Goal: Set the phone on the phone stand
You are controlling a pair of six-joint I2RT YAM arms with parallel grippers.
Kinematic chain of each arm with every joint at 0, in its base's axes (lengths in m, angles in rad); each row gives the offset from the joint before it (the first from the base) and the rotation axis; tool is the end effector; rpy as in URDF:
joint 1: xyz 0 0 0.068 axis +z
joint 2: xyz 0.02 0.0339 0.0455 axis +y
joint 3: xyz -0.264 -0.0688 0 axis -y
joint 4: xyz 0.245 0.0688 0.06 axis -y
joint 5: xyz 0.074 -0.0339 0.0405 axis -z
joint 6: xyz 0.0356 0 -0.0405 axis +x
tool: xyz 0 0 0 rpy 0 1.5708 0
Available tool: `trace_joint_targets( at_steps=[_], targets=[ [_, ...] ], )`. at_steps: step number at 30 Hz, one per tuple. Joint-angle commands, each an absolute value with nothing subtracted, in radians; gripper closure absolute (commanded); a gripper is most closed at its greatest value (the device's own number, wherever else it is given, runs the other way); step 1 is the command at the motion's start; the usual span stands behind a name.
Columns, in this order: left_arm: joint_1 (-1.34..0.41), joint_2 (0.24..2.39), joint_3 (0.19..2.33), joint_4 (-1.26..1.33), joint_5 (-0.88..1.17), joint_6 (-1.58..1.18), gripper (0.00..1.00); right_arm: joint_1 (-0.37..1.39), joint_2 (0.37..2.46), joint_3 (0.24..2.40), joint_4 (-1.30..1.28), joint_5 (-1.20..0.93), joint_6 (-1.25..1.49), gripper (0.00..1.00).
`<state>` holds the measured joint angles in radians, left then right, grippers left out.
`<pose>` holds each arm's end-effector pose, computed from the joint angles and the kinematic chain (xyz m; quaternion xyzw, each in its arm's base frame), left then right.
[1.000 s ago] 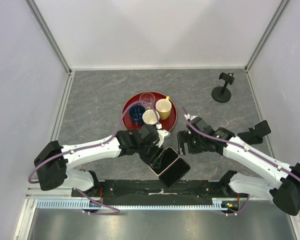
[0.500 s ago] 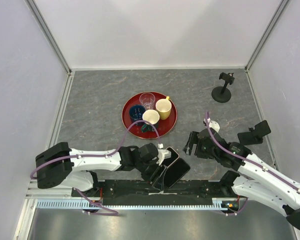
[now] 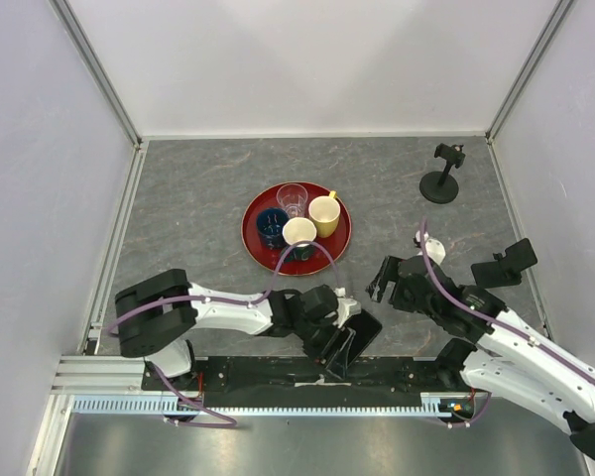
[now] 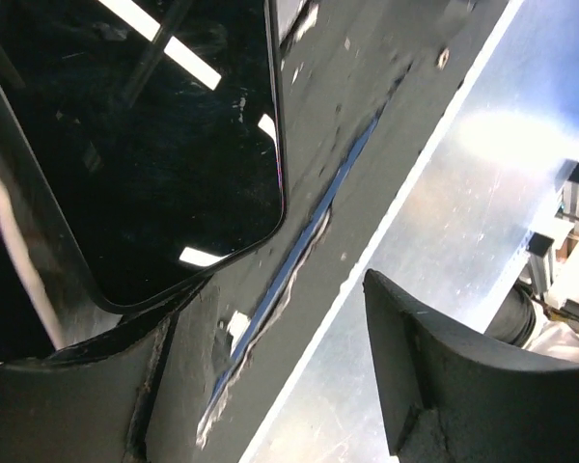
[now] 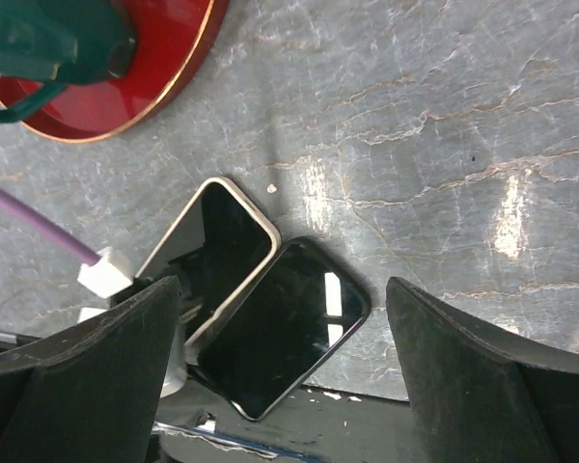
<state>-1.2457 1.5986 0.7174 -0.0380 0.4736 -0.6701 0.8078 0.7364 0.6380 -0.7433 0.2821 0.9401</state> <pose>0.0784 -0.2834 0.1425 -0.3334 -0.8618 0.3824 0.0028 0.1082 0.0988 0.2458 0.1112 0.9197 0.1864 0.3273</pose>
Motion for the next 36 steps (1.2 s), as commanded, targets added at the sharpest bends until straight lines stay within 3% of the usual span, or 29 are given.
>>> trace_joint_targets(
  at_steps=[1,7,10,17,22,29,32,36],
  targets=[
    [-1.249,1.664,0.834,0.038,0.462,-0.637,0.31,0.81,0.674,0.672,-0.781,0.385,0.992,0.06],
    [-1.207,1.831,1.107,0.023,0.463,-0.563,0.25,0.81,0.615,0.761,-0.994,0.61,1.11,0.05],
    [-1.186,1.818,1.173,0.046,0.443,-0.548,0.24,0.81,0.603,0.802,-1.072,0.705,1.175,0.05],
    [-1.187,1.464,0.9,0.095,0.433,-0.531,0.21,0.811,0.739,0.853,-1.14,0.707,1.198,0.02],
    [-1.186,1.197,0.718,-0.064,0.301,-0.534,0.2,0.81,0.768,0.854,-1.146,0.635,1.259,0.02],
    [-1.186,0.907,0.606,-0.245,0.016,-0.606,0.2,0.847,1.016,0.79,-1.048,0.335,1.371,0.02],
    [-1.186,0.754,0.568,-0.274,-0.089,-0.615,0.16,0.958,1.157,0.824,-1.028,0.325,1.489,0.02],
    [-1.184,0.632,0.558,-0.297,-0.118,-0.601,0.14,1.015,1.2,0.806,-1.009,0.327,1.635,0.02]
  ],
)
